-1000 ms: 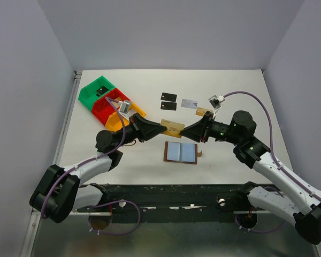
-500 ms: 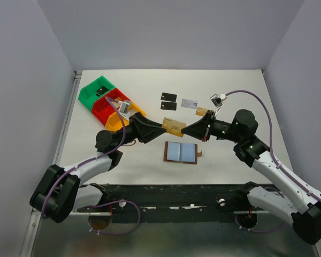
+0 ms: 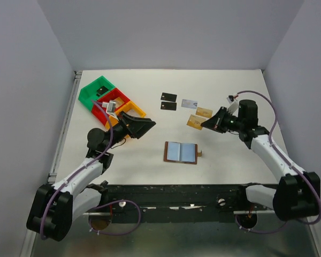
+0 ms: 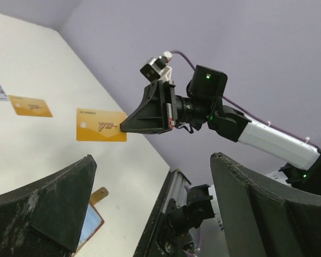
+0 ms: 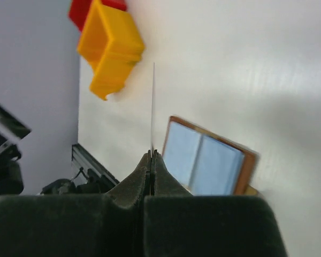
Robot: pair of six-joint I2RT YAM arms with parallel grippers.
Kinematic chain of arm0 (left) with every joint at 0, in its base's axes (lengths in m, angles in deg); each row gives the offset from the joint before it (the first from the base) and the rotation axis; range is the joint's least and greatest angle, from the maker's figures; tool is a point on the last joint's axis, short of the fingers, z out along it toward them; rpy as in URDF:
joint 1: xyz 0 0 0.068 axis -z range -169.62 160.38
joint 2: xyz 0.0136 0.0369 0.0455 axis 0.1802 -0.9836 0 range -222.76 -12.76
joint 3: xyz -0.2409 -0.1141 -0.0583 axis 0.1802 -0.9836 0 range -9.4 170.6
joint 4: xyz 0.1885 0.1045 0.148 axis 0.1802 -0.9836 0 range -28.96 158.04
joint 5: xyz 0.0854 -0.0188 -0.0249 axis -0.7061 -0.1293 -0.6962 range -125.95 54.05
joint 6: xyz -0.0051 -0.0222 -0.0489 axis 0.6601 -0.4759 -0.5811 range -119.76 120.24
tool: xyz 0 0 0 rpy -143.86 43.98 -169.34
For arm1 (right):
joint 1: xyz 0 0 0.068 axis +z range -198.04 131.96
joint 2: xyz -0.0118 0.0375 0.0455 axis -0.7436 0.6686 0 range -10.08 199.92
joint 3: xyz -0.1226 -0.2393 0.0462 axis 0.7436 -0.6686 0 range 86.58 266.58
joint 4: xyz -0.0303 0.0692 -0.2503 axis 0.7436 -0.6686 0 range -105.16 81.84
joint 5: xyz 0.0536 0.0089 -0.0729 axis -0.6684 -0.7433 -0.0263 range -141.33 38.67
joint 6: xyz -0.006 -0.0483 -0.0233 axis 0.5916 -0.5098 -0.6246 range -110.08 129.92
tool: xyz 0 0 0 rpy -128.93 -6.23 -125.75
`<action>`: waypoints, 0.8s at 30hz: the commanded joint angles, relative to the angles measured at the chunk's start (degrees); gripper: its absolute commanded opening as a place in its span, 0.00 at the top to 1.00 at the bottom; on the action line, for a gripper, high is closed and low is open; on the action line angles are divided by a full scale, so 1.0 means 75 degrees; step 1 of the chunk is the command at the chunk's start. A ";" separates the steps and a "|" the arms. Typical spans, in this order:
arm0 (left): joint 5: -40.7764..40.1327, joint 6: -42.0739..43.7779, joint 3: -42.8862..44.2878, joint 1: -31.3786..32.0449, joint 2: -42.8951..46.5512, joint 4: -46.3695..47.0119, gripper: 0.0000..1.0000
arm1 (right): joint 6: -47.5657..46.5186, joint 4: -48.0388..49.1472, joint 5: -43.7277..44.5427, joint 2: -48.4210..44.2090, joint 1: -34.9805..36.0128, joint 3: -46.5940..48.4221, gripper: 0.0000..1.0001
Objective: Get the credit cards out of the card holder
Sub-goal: Place the credit card at the center of the board.
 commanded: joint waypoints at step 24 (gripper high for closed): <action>-0.0255 0.1286 0.0060 -0.0035 0.0681 -0.2836 0.01 | -0.1171 -0.1265 0.0109 0.4924 -0.1422 0.2407 1.00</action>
